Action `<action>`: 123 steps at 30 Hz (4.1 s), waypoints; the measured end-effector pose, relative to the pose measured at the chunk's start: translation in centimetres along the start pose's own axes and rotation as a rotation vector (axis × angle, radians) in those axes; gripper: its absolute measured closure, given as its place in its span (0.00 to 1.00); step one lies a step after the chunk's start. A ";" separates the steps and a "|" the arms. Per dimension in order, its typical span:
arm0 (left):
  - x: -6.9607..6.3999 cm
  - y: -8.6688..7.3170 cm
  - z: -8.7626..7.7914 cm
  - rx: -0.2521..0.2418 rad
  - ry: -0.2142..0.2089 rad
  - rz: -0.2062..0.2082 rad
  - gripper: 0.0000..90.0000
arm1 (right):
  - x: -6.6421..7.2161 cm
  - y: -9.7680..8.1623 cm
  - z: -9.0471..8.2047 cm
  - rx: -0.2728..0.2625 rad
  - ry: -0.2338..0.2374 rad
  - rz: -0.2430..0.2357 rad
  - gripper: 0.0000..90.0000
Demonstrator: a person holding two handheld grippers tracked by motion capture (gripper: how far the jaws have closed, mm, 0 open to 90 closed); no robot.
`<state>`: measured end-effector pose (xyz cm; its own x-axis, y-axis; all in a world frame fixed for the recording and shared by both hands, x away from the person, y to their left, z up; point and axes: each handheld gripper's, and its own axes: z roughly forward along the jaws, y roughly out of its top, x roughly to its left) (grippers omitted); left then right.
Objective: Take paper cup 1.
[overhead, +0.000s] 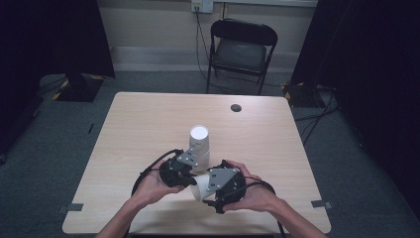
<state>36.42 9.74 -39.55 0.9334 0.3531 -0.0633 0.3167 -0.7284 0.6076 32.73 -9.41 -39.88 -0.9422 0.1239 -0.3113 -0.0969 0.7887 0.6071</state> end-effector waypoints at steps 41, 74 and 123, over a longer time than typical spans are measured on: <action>0.1 0.2 0.7 -0.030 0.011 -0.102 0.92 | 1.2 0.6 1.4 0.034 -0.079 -0.148 0.29; -0.3 -0.3 -0.6 -0.196 0.145 -0.153 0.89 | -0.7 -1.7 0.4 -0.121 -0.066 0.147 0.31; 0.7 -3.6 -3.0 -0.365 0.232 -0.211 0.48 | -2.7 -5.4 -1.4 -0.275 -0.100 0.477 0.30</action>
<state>35.39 14.39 -39.42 0.7801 0.6225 -0.0619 0.3763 -0.3880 0.8413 35.37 -14.87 -41.24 -0.8686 0.4953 -0.0151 0.2398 0.4468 0.8619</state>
